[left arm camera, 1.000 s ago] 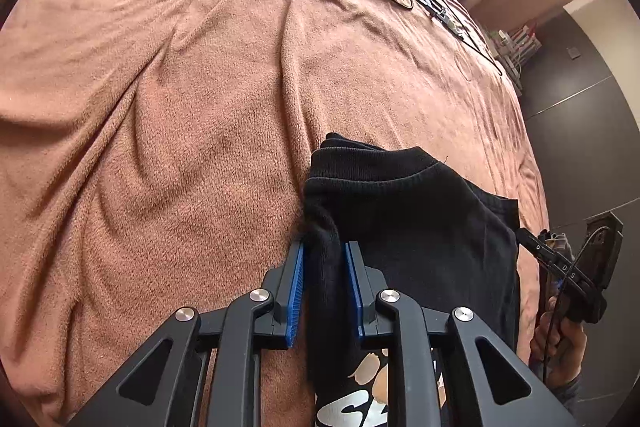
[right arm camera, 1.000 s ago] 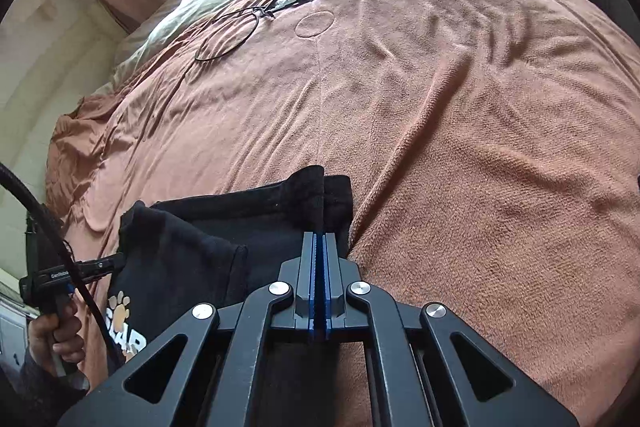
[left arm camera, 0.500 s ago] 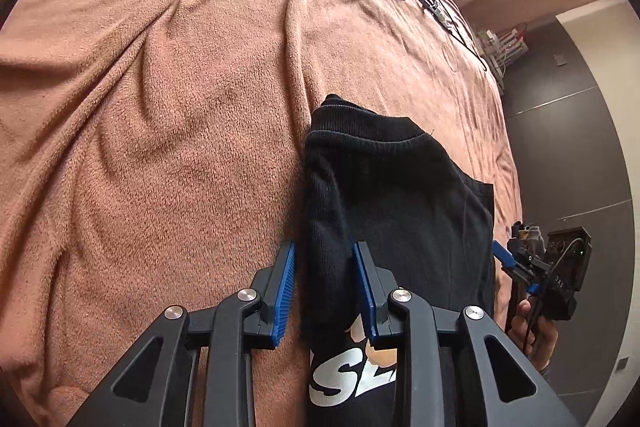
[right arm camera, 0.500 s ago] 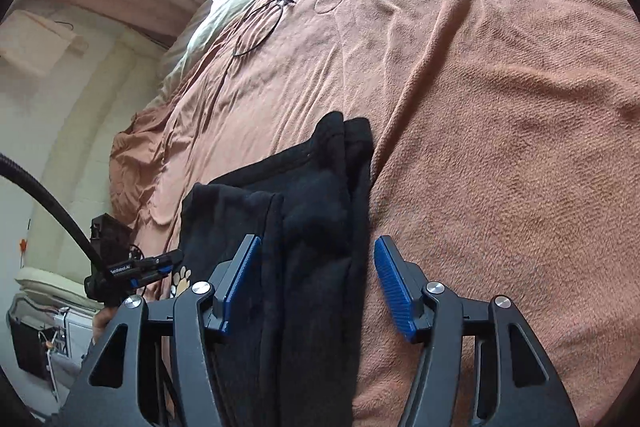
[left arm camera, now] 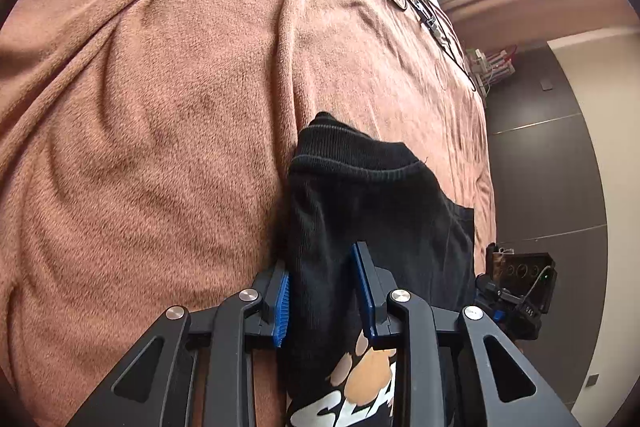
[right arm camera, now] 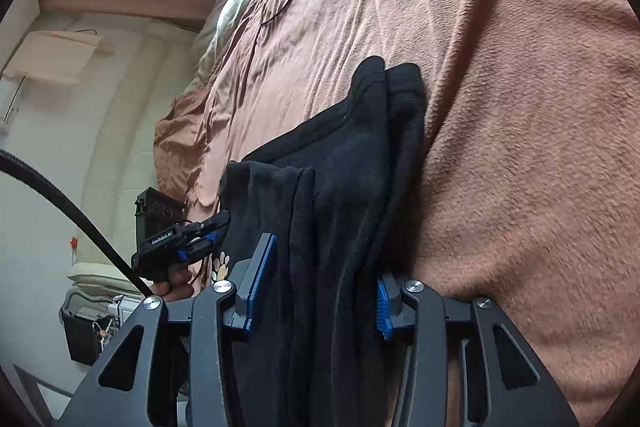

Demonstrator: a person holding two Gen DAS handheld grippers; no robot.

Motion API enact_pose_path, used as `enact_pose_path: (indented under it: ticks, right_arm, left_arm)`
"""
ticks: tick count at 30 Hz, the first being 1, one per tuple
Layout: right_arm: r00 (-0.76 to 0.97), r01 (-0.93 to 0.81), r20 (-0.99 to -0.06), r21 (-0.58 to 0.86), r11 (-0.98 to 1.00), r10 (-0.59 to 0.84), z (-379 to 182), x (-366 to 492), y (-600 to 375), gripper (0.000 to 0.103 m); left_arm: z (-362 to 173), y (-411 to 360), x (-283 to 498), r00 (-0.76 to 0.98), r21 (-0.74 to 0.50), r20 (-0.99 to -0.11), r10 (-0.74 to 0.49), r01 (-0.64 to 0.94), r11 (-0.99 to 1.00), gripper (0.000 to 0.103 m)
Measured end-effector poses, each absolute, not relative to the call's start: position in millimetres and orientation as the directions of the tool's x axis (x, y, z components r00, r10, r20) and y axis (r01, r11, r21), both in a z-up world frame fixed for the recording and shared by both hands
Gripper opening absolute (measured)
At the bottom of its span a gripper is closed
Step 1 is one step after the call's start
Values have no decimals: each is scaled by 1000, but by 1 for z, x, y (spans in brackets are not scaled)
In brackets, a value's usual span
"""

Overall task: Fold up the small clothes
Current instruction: 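Lift the held collar edge with both tools, folding it over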

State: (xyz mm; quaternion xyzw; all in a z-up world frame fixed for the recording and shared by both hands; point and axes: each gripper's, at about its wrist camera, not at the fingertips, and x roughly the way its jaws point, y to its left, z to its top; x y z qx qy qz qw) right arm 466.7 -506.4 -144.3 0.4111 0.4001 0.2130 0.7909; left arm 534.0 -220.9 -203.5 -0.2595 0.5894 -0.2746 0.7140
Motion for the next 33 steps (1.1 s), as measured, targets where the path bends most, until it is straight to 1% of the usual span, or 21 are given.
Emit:
enact_pose_path:
  ticks: [3, 5, 6, 7, 9, 10, 11, 12, 18, 25, 33]
  right_arm:
    - [584, -24, -470, 805, 592, 662, -144, 479, -502, 41]
    - [581, -22, -503, 777, 630, 640, -143, 490, -496, 36]
    - [576, -16, -525, 760, 650, 627, -143, 492, -494, 29]
    - [572, -3, -554, 736, 677, 605, -141, 496, -490, 19]
    - [581, 23, -590, 701, 713, 561, -137, 497, -486, 15]
    - [589, 19, -597, 683, 730, 544, -133, 495, -485, 12]
    - [599, 11, -600, 668, 744, 530, -128, 491, -483, 12]
    - [611, 4, -601, 654, 757, 516, -123, 488, -481, 12]
    - [658, -25, -607, 573, 819, 445, -88, 461, -466, 11]
    - [705, -45, -606, 479, 877, 368, -38, 430, -432, 11]
    - [767, -77, -552, 425, 902, 326, 20, 351, -410, 11]
  left_arm:
    - [-202, -228, 543, 168, -693, -698, -696, 85, 716, 30]
    - [-202, -231, 547, 178, -688, -701, -691, 83, 720, 30]
    - [-201, -233, 549, 182, -684, -705, -685, 83, 725, 29]
    - [-200, -235, 550, 188, -674, -712, -676, 83, 734, 27]
    - [-196, -238, 550, 200, -644, -735, -648, 91, 759, 18]
    - [-193, -239, 549, 208, -632, -742, -637, 100, 768, 15]
    - [-190, -239, 547, 214, -630, -741, -637, 107, 769, 11]
    - [-187, -237, 545, 218, -638, -732, -645, 111, 762, 9]
    - [-162, -227, 534, 246, -669, -692, -679, 137, 731, 7]
    - [-118, -220, 513, 283, -688, -646, -709, 184, 702, 6]
    - [-56, -212, 481, 336, -703, -585, -738, 246, 668, 6]
